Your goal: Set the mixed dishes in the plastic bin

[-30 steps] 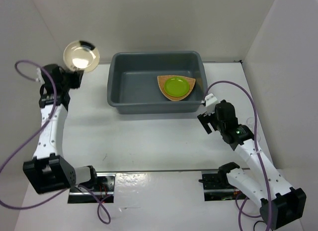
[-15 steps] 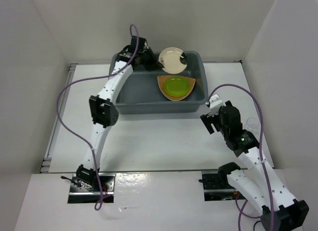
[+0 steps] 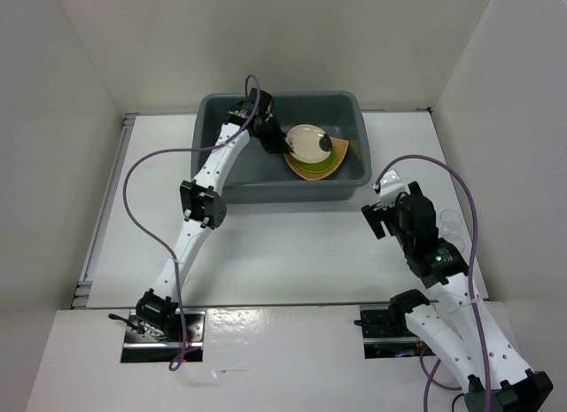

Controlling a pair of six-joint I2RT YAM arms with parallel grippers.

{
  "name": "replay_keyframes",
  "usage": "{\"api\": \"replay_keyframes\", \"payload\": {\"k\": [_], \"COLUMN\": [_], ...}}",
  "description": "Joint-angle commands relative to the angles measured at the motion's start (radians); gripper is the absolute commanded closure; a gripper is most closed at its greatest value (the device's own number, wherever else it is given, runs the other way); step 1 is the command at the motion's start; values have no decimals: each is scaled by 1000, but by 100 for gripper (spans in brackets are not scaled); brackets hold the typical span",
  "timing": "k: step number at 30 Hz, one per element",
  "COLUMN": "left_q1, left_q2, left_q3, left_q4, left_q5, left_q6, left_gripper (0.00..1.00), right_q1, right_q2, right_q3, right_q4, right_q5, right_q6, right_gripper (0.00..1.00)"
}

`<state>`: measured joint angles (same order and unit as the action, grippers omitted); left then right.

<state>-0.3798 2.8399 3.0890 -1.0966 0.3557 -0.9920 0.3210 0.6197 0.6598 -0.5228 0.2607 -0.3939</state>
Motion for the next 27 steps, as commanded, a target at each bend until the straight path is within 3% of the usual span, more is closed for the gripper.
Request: {"api": "replay_keyframes", "payload": {"k": [1,8,11,12,13,18,22,24,27], "left_q1": [2,-7,-7,-7,-7,-7,-7,4,4], "left_q2": [47,85,95,95,95,-8,-185,-259,-402], "left_q3": [42,42,42,42,42,42,42,42,42], "left_q4": [-48,-25,0,0,9,9,-11,-46,-205], "left_q5": [22,75,115,115,126,83,-7,-99,-300], "left_q6": [23,23,13,13,13,35,99,143,255], "left_gripper": [100,96,74,62,40,12,9,7,4], "right_q1": [4,4,4,4,4,4,4,4,-112], "right_q2": [-5,-5,-5,5,5,5,34,66,190], "right_q3": [-9,-19,-19,-19,-19,-19,-19,13,131], "right_q4": [52,52,52,52,52,61,83,113,57], "right_q5": [23,23,23,32,32,57,139,257,176], "right_q6": [6,6,6,6,6,6,55,73,-8], "right_gripper": [2,2,2,2,2,2,2,2,2]}}
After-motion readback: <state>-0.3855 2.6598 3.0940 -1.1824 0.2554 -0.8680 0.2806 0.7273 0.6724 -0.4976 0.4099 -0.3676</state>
